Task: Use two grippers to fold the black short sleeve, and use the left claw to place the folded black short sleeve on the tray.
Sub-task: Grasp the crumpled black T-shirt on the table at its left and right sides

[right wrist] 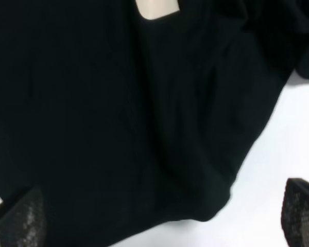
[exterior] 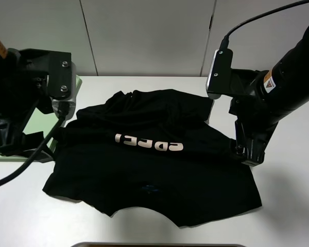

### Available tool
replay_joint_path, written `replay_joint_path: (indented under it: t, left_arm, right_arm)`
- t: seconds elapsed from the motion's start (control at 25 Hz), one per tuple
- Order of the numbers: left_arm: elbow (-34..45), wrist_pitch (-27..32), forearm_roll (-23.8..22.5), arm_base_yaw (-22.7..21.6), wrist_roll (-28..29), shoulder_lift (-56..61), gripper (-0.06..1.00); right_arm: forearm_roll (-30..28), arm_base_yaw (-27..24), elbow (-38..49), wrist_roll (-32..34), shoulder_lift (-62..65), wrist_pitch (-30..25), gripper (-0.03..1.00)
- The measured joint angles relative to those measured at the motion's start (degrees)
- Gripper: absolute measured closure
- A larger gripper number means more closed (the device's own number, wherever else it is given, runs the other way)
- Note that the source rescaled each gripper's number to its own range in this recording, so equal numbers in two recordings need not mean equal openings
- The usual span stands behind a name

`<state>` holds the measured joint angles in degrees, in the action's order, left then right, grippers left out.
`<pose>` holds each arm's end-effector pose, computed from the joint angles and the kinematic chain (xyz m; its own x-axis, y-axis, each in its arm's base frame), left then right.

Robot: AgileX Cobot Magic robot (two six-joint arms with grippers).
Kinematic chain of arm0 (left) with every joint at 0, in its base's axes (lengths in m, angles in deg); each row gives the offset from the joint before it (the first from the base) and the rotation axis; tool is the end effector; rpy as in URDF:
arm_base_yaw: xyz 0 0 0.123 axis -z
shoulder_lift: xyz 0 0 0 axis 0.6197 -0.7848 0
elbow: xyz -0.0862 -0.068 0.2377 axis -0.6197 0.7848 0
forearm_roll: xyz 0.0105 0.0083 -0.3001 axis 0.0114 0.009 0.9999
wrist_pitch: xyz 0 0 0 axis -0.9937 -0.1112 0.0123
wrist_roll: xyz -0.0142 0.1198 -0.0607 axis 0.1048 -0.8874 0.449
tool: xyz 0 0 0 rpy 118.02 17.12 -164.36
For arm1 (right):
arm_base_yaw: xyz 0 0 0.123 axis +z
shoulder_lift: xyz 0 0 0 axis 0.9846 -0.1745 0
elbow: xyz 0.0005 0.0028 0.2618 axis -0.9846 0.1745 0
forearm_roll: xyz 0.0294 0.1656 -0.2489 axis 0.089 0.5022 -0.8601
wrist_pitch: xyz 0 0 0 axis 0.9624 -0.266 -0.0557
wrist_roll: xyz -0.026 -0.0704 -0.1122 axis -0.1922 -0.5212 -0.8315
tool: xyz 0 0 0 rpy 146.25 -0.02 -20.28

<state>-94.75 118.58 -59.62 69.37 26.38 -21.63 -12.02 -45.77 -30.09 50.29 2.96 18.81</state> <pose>0.2732 -0.1611 0.1813 -0.2253 0.9536 -0.1998 0.9366 0.2684 0.2252 0.2609 0.1655 0.1400 -0.2852 -0.9353 -0.2093 -0.9095 0.3330 -0.2488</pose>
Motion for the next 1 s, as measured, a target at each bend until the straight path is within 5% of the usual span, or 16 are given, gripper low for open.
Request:
replay_joint_path:
  t: [0.4,1.0]
  left_arm:
    - [0.0,-5.3,-3.6,0.0,-3.3,-7.5,-0.02]
    - [-0.7,-16.7,-9.3,0.0,-3.4,-17.8,-0.02]
  right_arm:
    - [-2.5,0.0,-0.1,-6.0,-4.9,3.5,-0.03]
    - [-4.3,0.0,-0.1,-6.6,-13.8,7.7,-0.03]
